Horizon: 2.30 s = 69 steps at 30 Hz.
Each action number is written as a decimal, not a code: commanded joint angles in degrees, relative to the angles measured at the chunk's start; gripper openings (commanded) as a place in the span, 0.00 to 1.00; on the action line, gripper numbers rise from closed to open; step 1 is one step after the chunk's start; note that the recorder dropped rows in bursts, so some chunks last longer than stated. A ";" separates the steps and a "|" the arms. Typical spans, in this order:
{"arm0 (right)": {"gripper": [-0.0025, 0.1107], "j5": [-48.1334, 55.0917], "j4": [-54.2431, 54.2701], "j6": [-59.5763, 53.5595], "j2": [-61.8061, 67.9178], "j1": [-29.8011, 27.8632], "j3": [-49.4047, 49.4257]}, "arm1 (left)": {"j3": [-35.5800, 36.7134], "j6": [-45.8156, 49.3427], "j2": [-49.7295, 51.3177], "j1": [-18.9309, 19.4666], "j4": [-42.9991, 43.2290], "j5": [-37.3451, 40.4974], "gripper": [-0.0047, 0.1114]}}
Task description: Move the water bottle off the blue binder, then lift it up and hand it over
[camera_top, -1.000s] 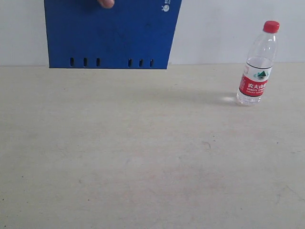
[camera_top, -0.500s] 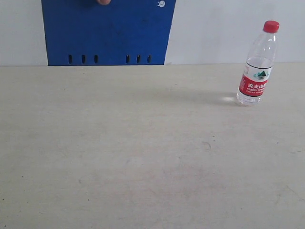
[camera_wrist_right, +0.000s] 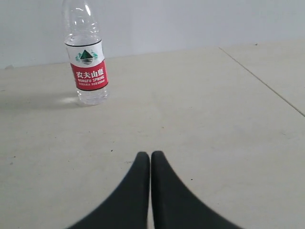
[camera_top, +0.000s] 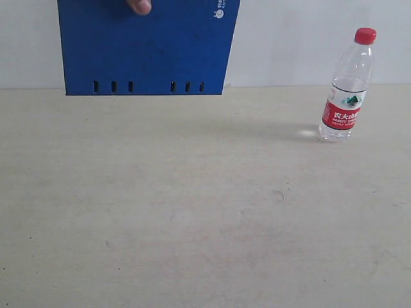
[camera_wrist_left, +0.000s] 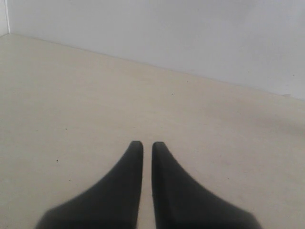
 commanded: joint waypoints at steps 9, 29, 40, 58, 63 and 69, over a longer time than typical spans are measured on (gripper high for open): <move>0.02 -0.03 -0.42 0.12 -0.22 0.77 -0.02 | 0.01 0.23 -0.05 0.19 -0.44 -0.17 0.10; 0.02 -0.03 0.45 0.35 -0.22 0.77 -0.02 | 0.01 13.73 -0.05 0.32 -17.22 1.20 0.10; 0.02 0.07 0.45 0.46 -0.22 0.77 -0.02 | 0.01 20.69 -0.05 0.32 -17.36 1.09 0.10; 0.02 0.07 0.45 0.46 -0.22 0.77 -0.02 | 0.01 21.20 -0.05 0.32 -17.36 0.45 0.10; 0.02 0.07 0.45 0.46 -0.22 0.77 -0.02 | 0.01 21.20 -0.05 0.32 -17.36 0.45 0.10; 0.02 0.07 0.45 0.46 -0.22 0.77 -0.02 | 0.01 21.20 -0.05 0.32 -17.36 0.45 0.10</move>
